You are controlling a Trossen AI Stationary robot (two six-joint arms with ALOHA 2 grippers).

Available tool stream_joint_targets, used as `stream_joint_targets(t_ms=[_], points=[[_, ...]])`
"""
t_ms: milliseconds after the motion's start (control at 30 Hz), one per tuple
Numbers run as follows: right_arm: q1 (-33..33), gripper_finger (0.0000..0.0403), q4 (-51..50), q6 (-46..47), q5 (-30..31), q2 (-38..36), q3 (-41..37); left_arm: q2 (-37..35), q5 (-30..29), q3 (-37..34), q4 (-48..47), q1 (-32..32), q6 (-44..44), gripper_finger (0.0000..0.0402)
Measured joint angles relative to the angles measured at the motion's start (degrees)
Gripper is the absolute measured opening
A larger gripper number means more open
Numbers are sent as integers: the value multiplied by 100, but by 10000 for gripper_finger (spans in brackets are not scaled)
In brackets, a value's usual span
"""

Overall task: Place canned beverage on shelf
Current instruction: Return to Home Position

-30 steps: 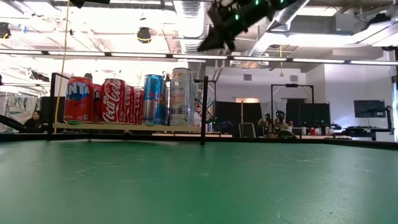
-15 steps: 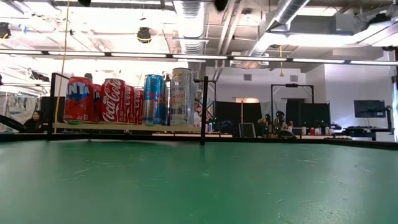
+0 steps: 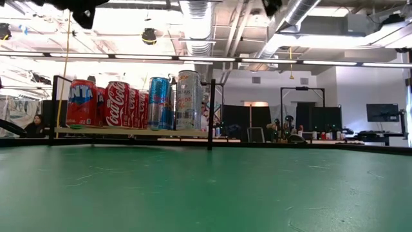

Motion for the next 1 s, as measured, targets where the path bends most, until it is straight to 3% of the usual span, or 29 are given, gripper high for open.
stream_joint_targets(t_ms=[233,400,700,1000], points=[[-831,24,1210,397,-57,-1198,-1730,-1318,-221,-1188,632,0,-3,0],[-1468,24,1916,426,-890,-1898,-2592,-2015,-444,-1898,845,2,-59,0],[-2142,24,3236,1122,-1110,-2407,-4167,-1992,-410,-2833,1581,4,-335,0],[-1950,24,4685,1278,-1061,-2426,-5247,-1966,35,-3184,1620,7,-643,0]])
